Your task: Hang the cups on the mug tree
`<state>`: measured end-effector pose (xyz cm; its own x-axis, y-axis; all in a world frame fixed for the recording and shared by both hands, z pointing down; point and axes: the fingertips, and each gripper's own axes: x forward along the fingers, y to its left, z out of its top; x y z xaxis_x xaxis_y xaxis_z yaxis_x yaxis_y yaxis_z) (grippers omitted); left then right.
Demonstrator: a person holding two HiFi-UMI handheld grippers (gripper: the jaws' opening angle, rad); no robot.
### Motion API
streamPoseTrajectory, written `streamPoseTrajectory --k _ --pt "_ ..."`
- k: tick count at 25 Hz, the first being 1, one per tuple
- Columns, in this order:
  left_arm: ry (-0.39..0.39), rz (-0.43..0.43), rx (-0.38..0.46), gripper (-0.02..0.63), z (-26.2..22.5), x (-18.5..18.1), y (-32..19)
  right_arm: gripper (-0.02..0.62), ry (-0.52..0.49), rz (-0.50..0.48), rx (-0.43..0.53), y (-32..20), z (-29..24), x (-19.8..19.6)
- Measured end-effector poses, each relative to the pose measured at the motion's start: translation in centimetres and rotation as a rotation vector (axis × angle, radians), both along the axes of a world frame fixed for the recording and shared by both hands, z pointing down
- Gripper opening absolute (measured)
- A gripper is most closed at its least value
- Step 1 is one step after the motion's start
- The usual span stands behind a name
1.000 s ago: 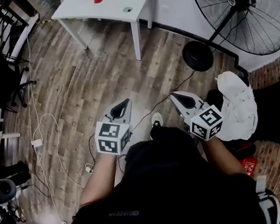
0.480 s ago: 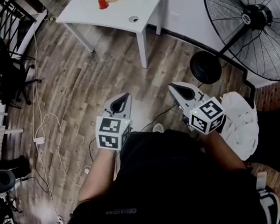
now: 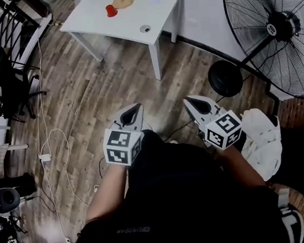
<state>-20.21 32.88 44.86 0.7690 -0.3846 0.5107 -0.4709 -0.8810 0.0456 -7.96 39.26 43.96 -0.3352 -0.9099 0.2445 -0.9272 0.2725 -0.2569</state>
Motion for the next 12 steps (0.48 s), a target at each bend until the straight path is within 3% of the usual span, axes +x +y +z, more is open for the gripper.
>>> streamPoseTrajectory --k 7,12 --pt "0.02 0.022 -0.041 0.015 1.4 2.0 -3.8 0.006 0.008 0.028 -0.033 -3.6 1.3 1.6" --pt "0.034 0.026 -0.056 0.015 2.7 4.0 -9.6 0.006 0.03 0.042 -0.064 -8.5 2.8 3.5"
